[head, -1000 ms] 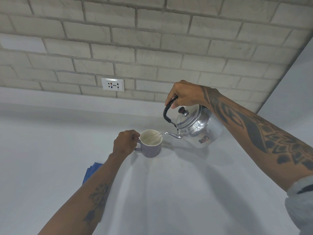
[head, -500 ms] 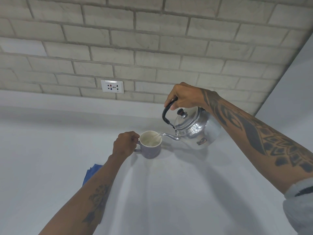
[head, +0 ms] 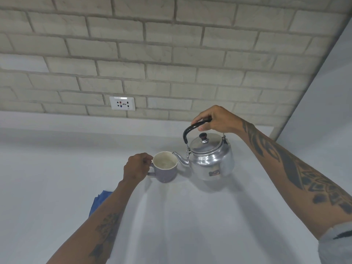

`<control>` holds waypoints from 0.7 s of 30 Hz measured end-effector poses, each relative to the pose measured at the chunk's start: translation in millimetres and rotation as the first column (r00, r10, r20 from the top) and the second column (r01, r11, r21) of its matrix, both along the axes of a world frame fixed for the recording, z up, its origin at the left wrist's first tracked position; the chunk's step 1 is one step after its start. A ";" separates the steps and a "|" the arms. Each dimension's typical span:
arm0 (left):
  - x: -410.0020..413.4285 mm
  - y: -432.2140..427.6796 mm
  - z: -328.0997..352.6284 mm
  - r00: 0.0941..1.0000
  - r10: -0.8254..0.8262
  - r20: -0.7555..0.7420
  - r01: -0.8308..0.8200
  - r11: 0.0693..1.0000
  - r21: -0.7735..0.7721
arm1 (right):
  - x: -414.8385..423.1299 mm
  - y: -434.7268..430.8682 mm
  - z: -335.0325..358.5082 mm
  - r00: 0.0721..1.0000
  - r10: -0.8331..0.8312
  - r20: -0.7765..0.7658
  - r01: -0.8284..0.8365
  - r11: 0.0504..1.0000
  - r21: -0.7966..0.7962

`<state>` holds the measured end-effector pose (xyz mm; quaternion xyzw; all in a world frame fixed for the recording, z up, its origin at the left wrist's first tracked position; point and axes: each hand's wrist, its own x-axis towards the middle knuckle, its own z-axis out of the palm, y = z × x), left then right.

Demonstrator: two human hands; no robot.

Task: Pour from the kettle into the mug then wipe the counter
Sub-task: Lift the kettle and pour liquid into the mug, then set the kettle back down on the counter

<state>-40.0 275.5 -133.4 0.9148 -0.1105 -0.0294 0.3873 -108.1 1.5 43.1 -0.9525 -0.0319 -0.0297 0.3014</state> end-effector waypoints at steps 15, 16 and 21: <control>0.9 -73.1 111.6 0.928 -0.280 0.245 0.324 0.933 -0.160 | -19.2 -41.7 -20.6 0.991 -0.098 0.087 0.068 0.951 0.301; -1.9 -85.2 125.2 0.906 -0.364 0.217 0.397 0.908 -0.132 | -20.8 -44.1 -20.1 0.990 -0.108 0.090 0.075 0.948 0.311; -6.0 -138.1 159.9 0.806 -0.585 0.087 0.585 0.811 0.029 | -29.5 -61.0 -17.8 0.977 -0.187 0.102 0.138 0.921 0.363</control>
